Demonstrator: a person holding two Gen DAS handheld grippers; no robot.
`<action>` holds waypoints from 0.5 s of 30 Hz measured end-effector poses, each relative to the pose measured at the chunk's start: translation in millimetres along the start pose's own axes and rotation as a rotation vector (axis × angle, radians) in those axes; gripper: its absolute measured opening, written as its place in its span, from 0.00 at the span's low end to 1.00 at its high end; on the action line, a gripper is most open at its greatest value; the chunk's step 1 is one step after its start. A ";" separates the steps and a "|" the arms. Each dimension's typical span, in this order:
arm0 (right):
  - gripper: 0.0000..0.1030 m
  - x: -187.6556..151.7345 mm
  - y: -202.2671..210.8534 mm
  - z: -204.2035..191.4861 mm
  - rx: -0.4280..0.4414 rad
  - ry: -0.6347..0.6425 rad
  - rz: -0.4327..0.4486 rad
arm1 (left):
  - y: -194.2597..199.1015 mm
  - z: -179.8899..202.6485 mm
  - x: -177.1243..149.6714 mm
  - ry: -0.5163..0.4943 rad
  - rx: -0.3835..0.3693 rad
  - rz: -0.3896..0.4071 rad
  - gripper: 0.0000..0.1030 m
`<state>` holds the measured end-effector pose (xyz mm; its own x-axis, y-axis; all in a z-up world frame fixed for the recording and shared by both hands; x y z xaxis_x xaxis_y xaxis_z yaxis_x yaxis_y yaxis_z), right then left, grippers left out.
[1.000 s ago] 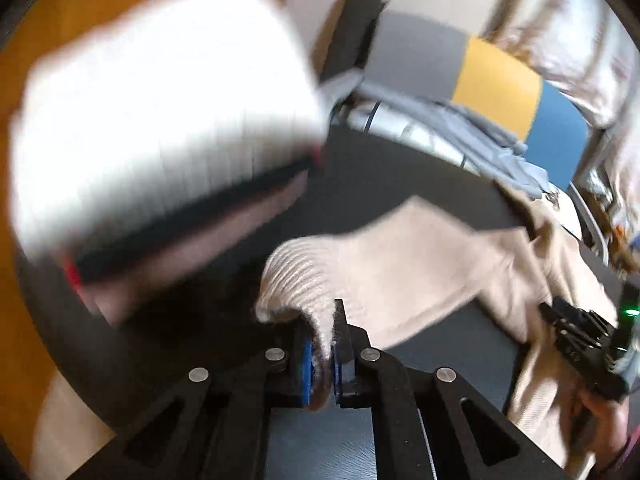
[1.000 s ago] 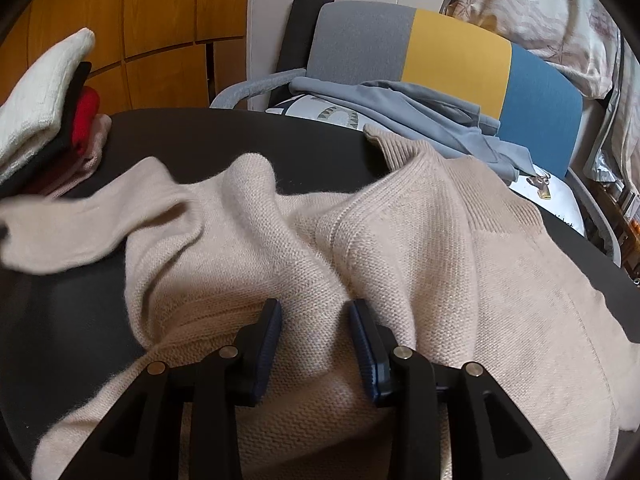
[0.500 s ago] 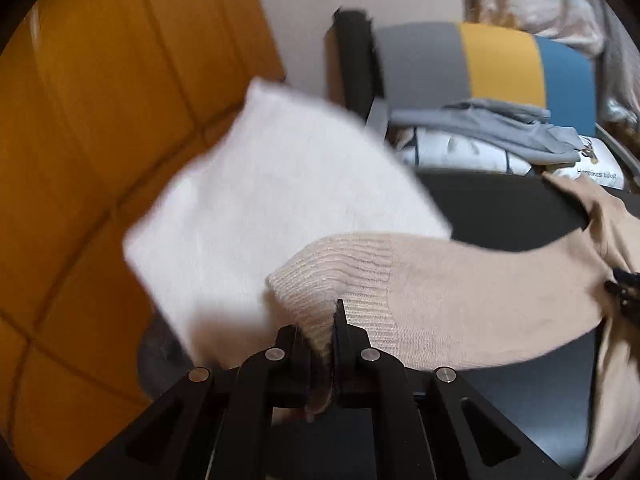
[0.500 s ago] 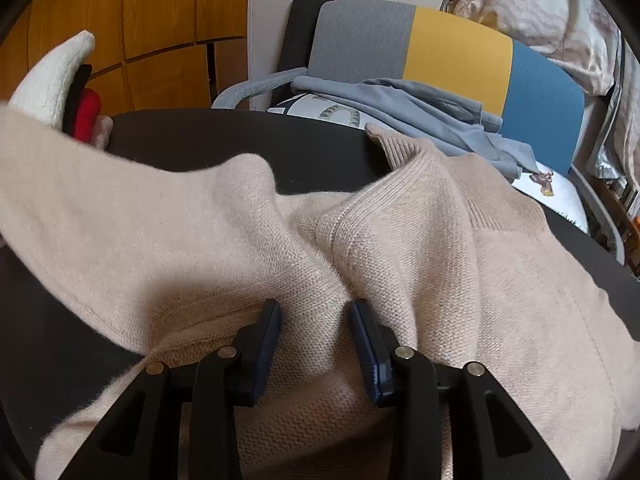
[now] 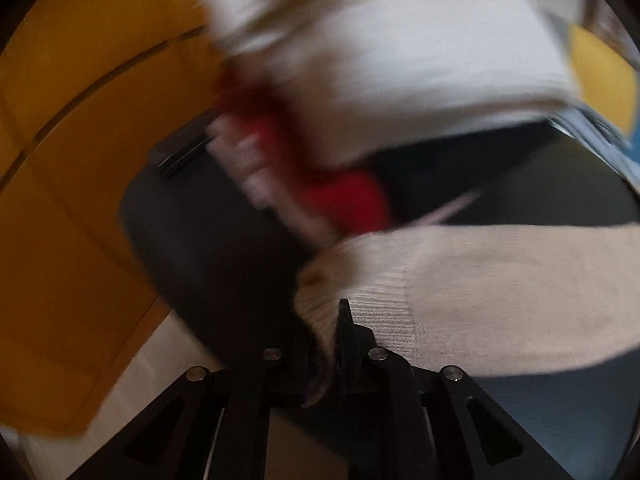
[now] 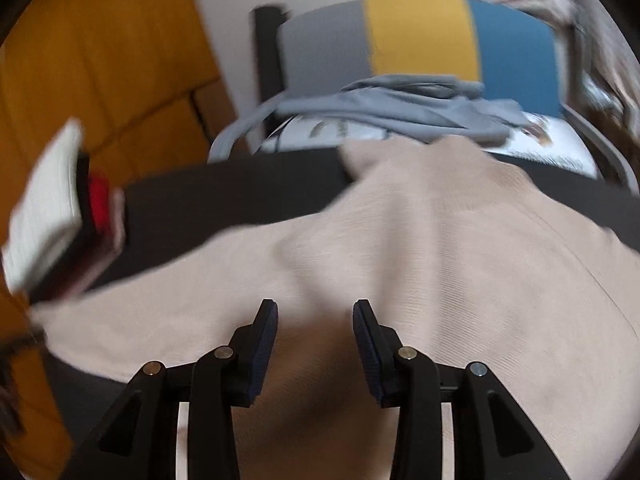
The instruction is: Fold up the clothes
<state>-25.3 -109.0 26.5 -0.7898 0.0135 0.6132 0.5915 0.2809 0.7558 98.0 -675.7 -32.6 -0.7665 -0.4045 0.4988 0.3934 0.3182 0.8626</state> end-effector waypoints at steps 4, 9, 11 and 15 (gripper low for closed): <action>0.38 -18.2 45.7 40.1 -0.109 -0.029 0.033 | 9.8 -36.0 -14.4 0.160 0.082 0.052 0.27; 0.38 -39.8 72.5 93.8 -0.208 -0.071 -0.008 | 30.4 -40.1 -33.4 0.153 0.156 0.091 0.29; 0.39 -48.5 83.4 115.3 -0.248 -0.088 -0.025 | 47.7 -26.0 -36.1 0.171 0.159 0.143 0.29; 0.39 -61.9 97.6 142.8 -0.289 -0.114 -0.044 | 88.8 21.3 -40.5 0.143 0.097 0.261 0.30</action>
Point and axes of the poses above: each gripper's, at about its wrist camera, not at the fingertips, and y roughly against the way its jaws point, z to its right, x to its top, the point moved 5 cm from there along -y, roughly the way its jaws point, and after that the axes turned 6 degrees about -z, right-handed, at the moved point
